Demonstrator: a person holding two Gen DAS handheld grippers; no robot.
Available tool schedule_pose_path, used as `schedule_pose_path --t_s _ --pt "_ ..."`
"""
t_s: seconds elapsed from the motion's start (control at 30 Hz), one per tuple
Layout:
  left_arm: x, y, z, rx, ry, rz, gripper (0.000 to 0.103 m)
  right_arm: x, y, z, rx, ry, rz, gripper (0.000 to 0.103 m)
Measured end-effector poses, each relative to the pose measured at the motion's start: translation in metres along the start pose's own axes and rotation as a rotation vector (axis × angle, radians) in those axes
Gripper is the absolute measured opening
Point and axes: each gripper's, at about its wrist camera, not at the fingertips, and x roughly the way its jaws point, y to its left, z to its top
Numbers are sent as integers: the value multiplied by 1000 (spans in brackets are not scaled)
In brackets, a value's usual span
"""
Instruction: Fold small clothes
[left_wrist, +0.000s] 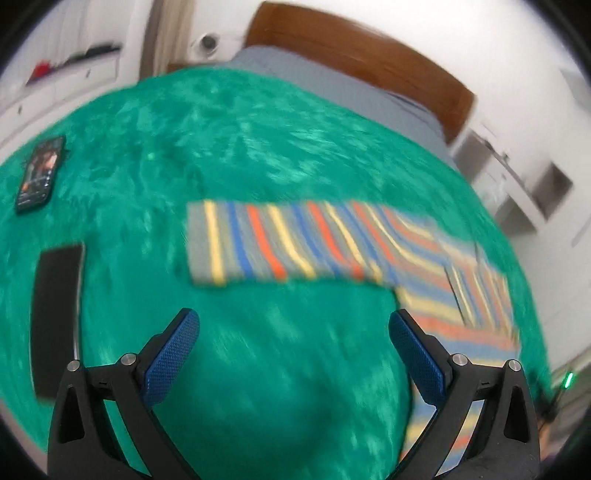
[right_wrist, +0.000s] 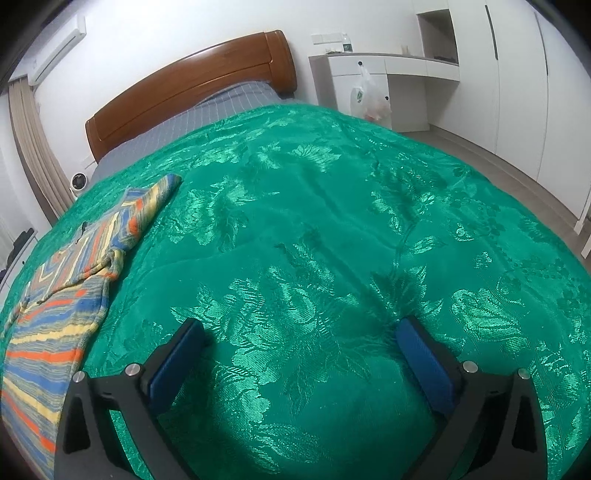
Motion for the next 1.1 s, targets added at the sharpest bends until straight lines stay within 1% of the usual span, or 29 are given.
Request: schedule_pose_path --t_s 0.1,0.17,0.23,0.27,0.3,0.33,0.37,0.4,0.43,0.47,0.5,0.57,0.6,0.7,0.77,0.8,0.83,0.87,0.93,0.97,1.0,1.03,1.1 --pt "37 34 34 -116 74 75 101 -1 -1 -1 3 -4 6 103" --pt "62 51 42 -190 128 106 99 -1 -1 -1 4 -4 7 103" --pt "82 59 45 -246 168 122 87 -1 0 -1 2 -4 5 103" --pt "88 58 45 -256 182 115 75 -1 0 -1 1 -3 3 103" --pt "93 55 46 -257 192 101 57 -1 0 -1 -1 -3 1 103" --pt "97 48 47 -240 196 89 40 -1 0 -1 -1 -2 1 103" --pt "98 42 49 -224 195 92 0 -1 0 -1 -2 -2 -1 103" --pt "99 35 52 -210 192 100 5 -1 1 -1 -5 -1 -4 103" --pt "95 24 60 -183 162 109 3 -1 1 -1 -6 -1 -5 103" --pt "89 9 66 -146 132 111 3 -1 2 -1 -6 -1 -5 103" --pt "83 -6 73 -101 108 111 3 -1 2 -1 -5 -2 -4 103" --pt "68 -59 87 40 55 100 3 -1 2 -1 -5 -2 -4 103" --pt "59 -94 91 124 28 77 3 -1 2 -1 -5 -2 -5 103" --pt "43 -175 90 292 -12 0 3 -1 3 -1 -9 -2 -11 103" --pt "37 -234 77 401 -23 -68 3 -1 3 -1 -10 -2 -13 103" --pt "37 -256 70 437 -21 -100 3 -1 3 -1 -11 -1 -13 103" --pt "41 -285 58 484 -14 -136 3 -1 3 -1 -11 -1 -13 103" --pt "46 -304 48 516 -9 -149 4 -1 3 -1 -10 -1 -13 103" --pt "65 -335 24 568 25 -163 11 -1 4 -1 -11 -1 -13 103" --pt "81 -347 9 577 72 -169 35 -1 3 -1 -11 -1 -13 103" --pt "92 -351 -4 572 115 -162 63 -1 3 -1 -10 -1 -13 103" --pt "97 -349 -15 561 130 -160 69 -1 3 -1 -10 -1 -13 103" --pt "97 -340 -26 545 121 -192 69 -1 3 -1 -10 -1 -13 103"
